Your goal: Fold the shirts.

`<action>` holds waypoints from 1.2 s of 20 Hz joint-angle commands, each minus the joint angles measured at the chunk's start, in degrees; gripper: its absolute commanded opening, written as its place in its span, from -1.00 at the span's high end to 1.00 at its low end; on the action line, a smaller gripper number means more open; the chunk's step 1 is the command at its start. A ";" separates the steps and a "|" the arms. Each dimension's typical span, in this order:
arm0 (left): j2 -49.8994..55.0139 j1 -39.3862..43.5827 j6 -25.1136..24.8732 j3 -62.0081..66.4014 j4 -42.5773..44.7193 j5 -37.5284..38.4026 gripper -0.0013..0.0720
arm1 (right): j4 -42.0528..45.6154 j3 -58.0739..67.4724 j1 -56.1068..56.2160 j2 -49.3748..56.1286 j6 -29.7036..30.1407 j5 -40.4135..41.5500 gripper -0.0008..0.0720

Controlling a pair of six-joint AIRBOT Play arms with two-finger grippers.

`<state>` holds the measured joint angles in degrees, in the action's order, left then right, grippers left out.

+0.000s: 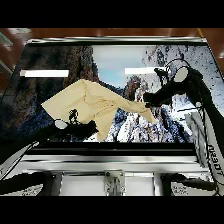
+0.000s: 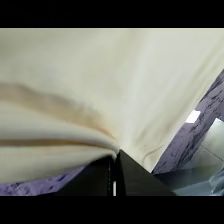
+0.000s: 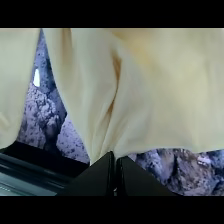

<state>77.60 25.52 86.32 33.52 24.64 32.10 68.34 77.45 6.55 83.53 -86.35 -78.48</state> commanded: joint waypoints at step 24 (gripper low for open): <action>-51.82 -13.70 12.57 63.04 66.95 39.43 0.85 | 14.95 24.33 0.07 -51.25 -2.34 30.42 0.80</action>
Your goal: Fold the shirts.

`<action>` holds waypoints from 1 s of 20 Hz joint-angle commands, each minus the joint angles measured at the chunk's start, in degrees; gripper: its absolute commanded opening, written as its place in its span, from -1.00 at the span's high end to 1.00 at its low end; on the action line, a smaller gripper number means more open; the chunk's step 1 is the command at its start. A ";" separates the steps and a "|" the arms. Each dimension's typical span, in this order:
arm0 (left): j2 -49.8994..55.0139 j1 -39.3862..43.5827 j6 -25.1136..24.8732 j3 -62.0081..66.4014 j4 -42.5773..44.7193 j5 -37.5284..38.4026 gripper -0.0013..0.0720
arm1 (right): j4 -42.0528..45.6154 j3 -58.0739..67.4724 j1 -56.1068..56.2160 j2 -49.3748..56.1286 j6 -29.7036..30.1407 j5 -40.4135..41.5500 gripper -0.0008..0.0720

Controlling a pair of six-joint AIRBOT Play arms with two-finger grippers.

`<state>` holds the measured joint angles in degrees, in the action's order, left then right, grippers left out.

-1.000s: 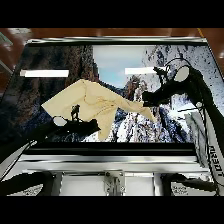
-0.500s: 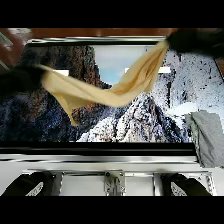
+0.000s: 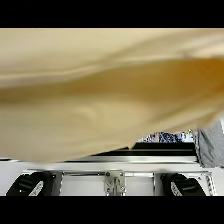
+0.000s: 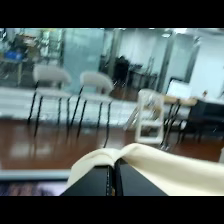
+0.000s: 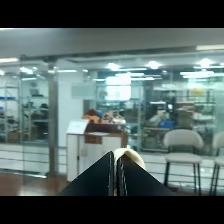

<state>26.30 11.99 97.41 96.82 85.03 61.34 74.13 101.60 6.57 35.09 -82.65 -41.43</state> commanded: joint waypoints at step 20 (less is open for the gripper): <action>40.33 -3.06 10.91 -32.83 3.34 -3.48 0.85 | 10.27 -17.44 0.04 47.50 -27.80 -5.18 0.78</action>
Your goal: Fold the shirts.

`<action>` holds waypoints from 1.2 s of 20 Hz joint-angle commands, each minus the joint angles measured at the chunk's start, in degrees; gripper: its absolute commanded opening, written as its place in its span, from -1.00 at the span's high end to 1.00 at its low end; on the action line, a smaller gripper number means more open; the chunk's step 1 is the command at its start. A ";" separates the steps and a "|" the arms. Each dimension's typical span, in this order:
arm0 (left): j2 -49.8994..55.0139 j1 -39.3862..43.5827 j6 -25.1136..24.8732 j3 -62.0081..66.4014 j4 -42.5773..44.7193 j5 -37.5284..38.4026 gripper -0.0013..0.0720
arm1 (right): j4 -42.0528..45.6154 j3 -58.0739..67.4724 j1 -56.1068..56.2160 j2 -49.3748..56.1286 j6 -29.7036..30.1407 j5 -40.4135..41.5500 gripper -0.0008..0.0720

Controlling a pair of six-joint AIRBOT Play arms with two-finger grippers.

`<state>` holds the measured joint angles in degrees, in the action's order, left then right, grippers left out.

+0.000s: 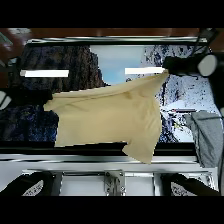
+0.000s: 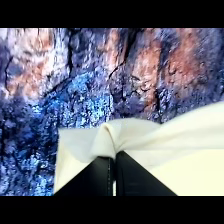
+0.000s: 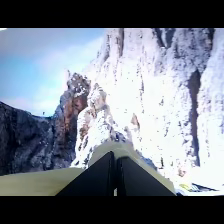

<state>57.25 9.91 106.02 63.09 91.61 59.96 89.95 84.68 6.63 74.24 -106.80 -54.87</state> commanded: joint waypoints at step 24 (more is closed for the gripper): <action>7.32 -51.08 -34.88 -30.86 -35.28 18.38 -0.95 | -31.12 -14.43 -30.80 5.11 28.50 -37.51 -0.78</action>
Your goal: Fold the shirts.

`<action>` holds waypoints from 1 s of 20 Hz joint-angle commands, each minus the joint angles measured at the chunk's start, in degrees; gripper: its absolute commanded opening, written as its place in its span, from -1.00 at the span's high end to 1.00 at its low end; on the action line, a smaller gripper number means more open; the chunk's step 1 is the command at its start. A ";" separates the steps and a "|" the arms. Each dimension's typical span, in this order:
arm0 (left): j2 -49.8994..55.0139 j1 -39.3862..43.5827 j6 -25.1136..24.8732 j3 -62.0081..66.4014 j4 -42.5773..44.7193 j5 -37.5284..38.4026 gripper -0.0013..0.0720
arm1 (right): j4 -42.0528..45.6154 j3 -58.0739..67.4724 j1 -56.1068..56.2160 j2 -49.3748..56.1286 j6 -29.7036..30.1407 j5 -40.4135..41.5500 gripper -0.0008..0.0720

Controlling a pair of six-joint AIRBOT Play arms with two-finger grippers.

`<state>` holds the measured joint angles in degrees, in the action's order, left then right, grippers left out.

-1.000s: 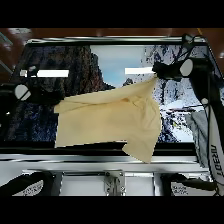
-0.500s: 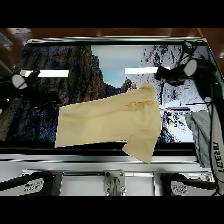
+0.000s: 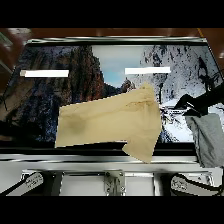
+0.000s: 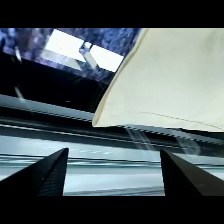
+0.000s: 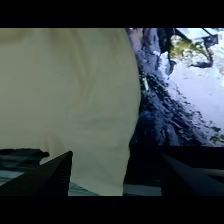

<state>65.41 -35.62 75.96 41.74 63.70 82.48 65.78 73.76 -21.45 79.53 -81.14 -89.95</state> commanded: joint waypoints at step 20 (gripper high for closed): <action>11.82 12.15 -2.21 -12.68 -13.86 -20.61 0.32 | -5.66 -3.78 -2.71 -0.17 5.11 0.22 -0.78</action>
<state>76.03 -25.87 71.35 29.04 50.39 64.47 59.20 70.00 -24.18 79.40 -76.03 -89.71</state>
